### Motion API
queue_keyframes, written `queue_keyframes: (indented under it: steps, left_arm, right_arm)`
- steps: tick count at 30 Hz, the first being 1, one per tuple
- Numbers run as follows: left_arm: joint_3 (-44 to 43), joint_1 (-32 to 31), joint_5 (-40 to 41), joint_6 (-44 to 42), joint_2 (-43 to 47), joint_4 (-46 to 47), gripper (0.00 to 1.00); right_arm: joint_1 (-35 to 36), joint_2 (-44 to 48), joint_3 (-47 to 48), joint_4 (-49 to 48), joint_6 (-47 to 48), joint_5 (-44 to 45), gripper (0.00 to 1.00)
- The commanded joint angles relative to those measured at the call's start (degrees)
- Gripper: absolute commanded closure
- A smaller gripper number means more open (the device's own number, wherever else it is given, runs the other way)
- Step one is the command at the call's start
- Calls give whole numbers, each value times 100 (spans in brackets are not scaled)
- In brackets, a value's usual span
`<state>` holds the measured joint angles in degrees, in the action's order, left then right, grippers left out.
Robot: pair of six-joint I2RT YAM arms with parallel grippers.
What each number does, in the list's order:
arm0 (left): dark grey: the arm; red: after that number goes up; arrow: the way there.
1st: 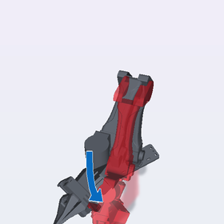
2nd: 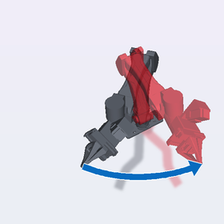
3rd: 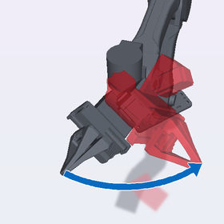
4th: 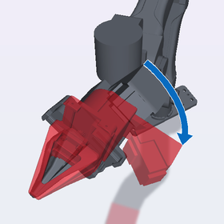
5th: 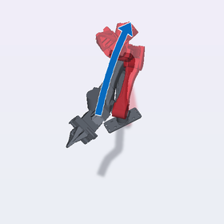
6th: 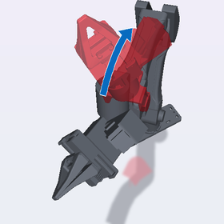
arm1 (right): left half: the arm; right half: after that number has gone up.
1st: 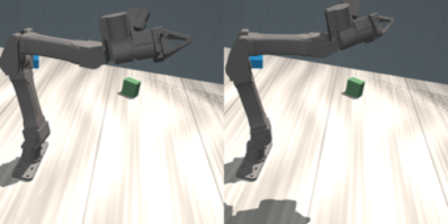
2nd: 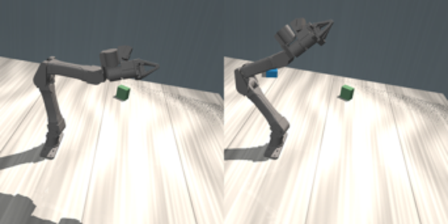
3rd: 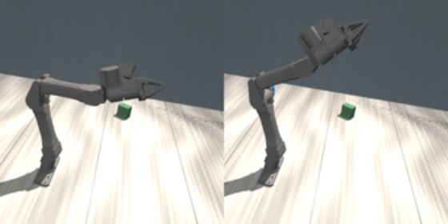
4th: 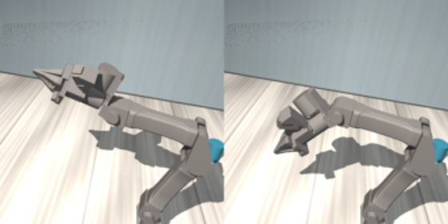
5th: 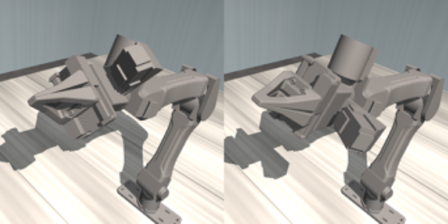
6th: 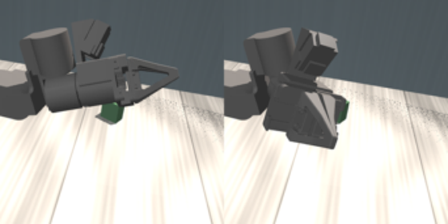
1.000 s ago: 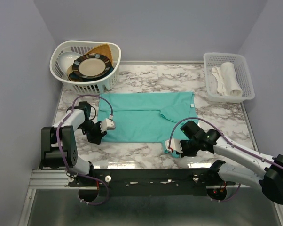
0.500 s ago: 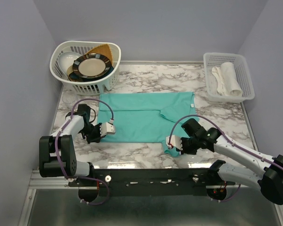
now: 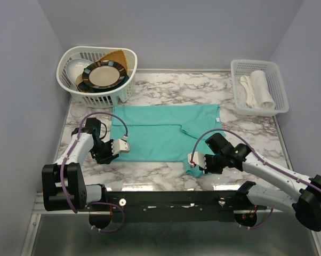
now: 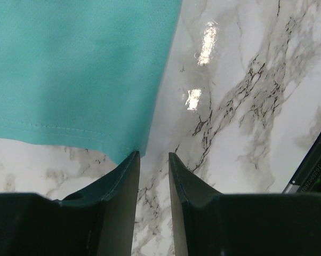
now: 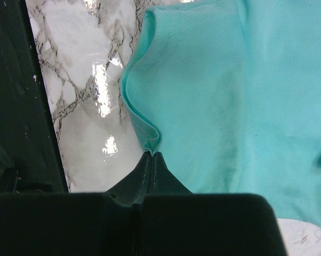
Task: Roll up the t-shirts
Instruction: Fold the T-shirt at the center of the board.
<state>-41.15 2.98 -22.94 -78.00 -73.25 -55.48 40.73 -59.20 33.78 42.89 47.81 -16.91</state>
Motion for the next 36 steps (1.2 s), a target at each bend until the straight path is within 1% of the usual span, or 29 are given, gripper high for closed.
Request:
queue_keyframes:
  steps: [1, 5, 10, 13, 15, 16, 17, 19, 20, 25, 29, 36]
  left_arm:
    - [-34, 9, 53, 4, -66, -42, 60]
    - [28, 1, -9, 118, -198, 405, 55]
    - [10, -52, 44, 188, -540, 530, 55]
    - [98, -79, 105, 162, -734, 582, 57]
    - [159, -79, 105, 179, -822, 653, 61]
    - [177, -87, 105, 206, -831, 679, 64]
    - [194, -87, 105, 215, -883, 714, 75]
    - [177, -105, 114, 241, -927, 732, 90]
    - [134, -96, 114, 258, -962, 680, 100]
    - [-86, -87, 18, 303, -717, 258, 100]
    - [-209, -96, -96, 338, -121, -137, 100]
    - [-8, -96, -97, 583, 583, -217, 100]
  right_arm:
    - [-48, 5, 41, -106, -9, 73, 100]
    - [-48, 14, 15, -115, -18, 56, 99]
    - [-56, 49, -38, -132, -35, 65, 99]
    - [-48, 40, -56, -176, -26, 65, 100]
    - [-48, 23, -64, -202, -18, 82, 99]
    - [-65, 14, -56, -194, -18, 74, 99]
    - [-65, 14, -56, -211, -18, 82, 99]
    - [-65, -21, -38, -211, -35, 74, 99]
    - [-74, -30, -29, -203, -44, 91, 99]
    - [-100, -92, 269, -89, -79, 170, 99]
    - [-188, -101, 734, 262, -263, 214, 99]
    - [-671, 22, 1332, 869, -720, 328, 100]
